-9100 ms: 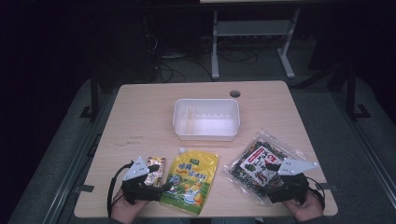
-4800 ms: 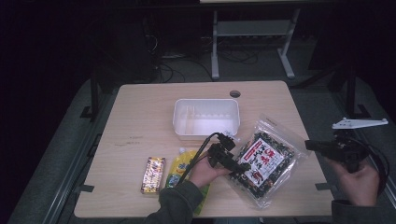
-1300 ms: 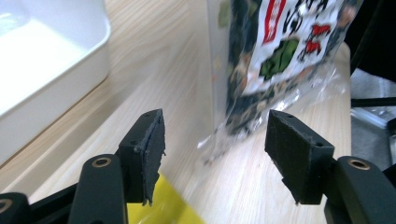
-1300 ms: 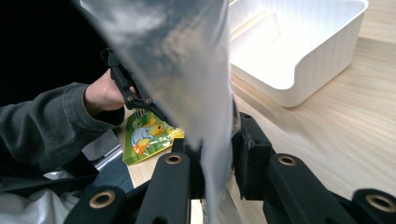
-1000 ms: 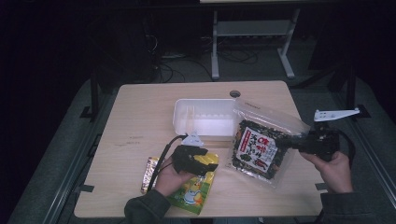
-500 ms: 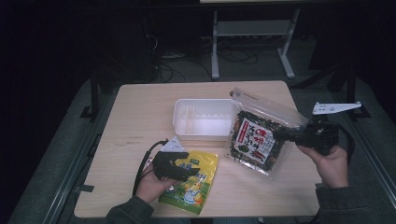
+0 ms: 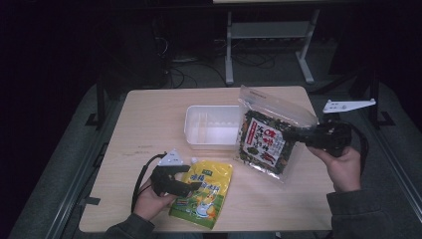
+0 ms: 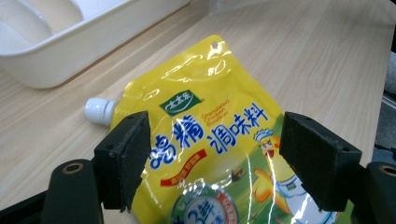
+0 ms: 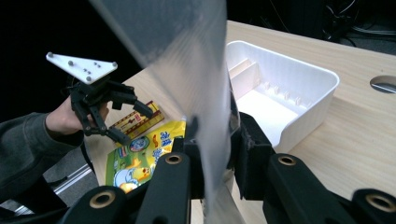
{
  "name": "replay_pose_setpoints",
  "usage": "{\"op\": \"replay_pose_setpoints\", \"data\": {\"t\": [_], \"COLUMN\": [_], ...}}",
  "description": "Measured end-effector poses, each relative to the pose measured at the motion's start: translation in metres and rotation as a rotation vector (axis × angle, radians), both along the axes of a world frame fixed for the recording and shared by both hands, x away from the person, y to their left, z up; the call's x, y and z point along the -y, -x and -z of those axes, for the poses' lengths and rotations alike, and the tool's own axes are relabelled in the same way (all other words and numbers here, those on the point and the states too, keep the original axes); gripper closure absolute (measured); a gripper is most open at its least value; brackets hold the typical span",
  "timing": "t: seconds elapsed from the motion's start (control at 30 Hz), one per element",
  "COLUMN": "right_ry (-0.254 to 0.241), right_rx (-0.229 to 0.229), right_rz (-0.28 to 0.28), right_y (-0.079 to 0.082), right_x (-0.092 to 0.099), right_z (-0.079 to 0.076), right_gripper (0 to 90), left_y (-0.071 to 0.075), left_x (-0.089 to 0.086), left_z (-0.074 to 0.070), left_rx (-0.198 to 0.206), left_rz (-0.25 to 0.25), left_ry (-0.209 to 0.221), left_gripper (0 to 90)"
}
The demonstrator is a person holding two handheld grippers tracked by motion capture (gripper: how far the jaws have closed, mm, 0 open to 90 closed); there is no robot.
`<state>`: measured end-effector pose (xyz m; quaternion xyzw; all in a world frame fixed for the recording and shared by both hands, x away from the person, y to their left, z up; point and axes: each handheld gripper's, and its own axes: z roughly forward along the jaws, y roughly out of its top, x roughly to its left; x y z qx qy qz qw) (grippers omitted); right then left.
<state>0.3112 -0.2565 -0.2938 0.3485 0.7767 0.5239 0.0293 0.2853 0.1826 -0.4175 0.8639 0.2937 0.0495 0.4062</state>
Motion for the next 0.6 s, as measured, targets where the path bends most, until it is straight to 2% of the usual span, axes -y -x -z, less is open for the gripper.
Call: {"op": "replay_pose_setpoints", "data": {"t": [0.2, 0.5, 0.6], "right_ry": [0.022, 0.011, 0.012], "right_rx": [-0.003, 0.011, 0.033], "right_rz": [0.005, 0.009, 0.023], "right_y": [-0.01, -0.019, -0.021], "right_x": [-0.013, -0.027, -0.031], "right_z": [-0.002, -0.006, -0.012], "right_gripper": [76.4, 76.4, 76.4], "left_y": [0.005, 0.005, 0.004], "left_x": [-0.008, -0.019, -0.021], "left_z": [0.003, 0.002, 0.003], "left_rx": [0.01, 0.019, 0.021], "left_rz": [-0.008, -0.028, -0.027], "left_ry": [-0.017, 0.008, 0.012], "left_gripper": [24.4, 23.8, 23.5]}}
